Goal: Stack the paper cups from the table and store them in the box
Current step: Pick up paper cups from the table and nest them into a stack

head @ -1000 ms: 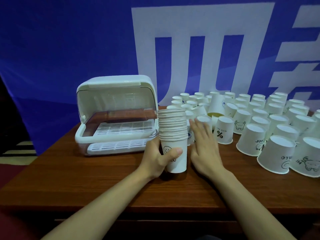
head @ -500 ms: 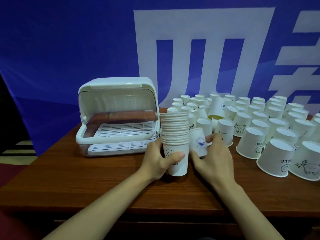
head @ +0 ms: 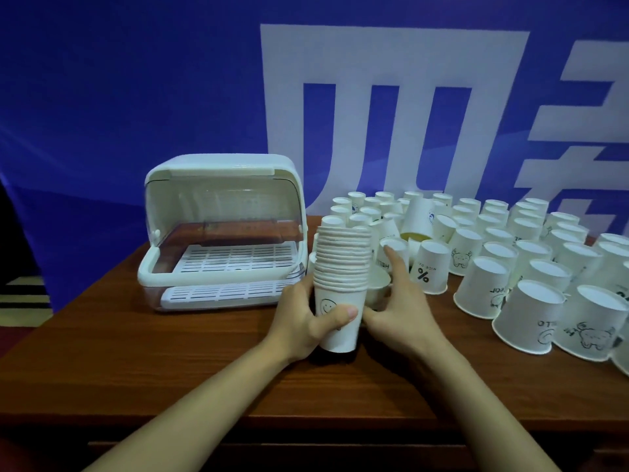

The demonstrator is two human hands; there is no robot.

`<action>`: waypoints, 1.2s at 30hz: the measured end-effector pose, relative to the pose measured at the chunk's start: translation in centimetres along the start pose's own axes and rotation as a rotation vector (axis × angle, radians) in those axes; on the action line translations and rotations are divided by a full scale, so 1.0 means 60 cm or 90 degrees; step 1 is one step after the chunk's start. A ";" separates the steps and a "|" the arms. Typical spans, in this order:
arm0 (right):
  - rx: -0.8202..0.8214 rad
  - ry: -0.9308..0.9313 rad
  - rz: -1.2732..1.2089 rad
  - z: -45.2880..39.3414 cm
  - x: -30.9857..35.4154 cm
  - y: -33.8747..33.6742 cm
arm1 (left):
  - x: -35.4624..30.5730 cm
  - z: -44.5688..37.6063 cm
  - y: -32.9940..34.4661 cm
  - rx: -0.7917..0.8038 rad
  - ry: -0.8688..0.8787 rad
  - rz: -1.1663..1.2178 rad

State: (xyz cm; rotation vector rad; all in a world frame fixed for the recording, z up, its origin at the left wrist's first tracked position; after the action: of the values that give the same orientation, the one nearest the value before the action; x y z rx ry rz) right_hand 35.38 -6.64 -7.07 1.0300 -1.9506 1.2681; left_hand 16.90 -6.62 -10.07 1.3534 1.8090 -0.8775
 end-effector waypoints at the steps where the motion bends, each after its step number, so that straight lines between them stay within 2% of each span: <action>1: -0.044 0.008 -0.036 0.002 0.000 0.002 | 0.002 -0.001 0.001 -0.002 -0.007 0.009; 6: -0.310 0.042 -0.184 -0.014 0.018 -0.042 | 0.010 -0.001 0.011 0.046 0.018 -0.098; 9: -0.380 -0.008 -0.218 -0.032 0.059 -0.084 | 0.005 -0.005 0.013 0.073 0.029 -0.167; 15: -0.315 -0.076 -0.200 -0.032 0.124 -0.087 | 0.000 0.001 0.016 0.013 0.018 -0.183; 18: -0.328 -0.077 -0.215 -0.028 0.128 -0.077 | -0.002 0.000 0.013 -0.010 0.006 -0.170; 23: -0.368 -0.099 -0.276 -0.022 0.133 -0.074 | 0.002 -0.001 0.015 0.008 0.008 -0.183; 28: -0.208 -0.155 -0.149 -0.019 0.135 -0.047 | 0.001 -0.001 0.017 0.028 0.006 -0.204; 33: -0.222 -0.114 -0.181 -0.024 0.128 -0.043 | 0.000 -0.001 0.017 0.024 0.001 -0.223; 36: -0.201 -0.113 -0.136 -0.021 0.122 -0.038 | -0.001 -0.001 0.016 0.025 -0.007 -0.222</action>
State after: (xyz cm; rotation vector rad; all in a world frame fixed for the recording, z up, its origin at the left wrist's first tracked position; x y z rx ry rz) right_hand 33.53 -8.11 0.31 1.1783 -2.0257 0.7457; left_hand 17.82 -6.38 -10.11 1.0685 2.0650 -1.1021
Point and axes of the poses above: each hand's wrist, its own z-axis away from the middle knuckle, its own y-axis out of the palm, x = y × z, the point moved 1 cm from there along -z, towards the middle knuckle, and after that the axes turned 12 degrees about -x, right-handed, at the moved point
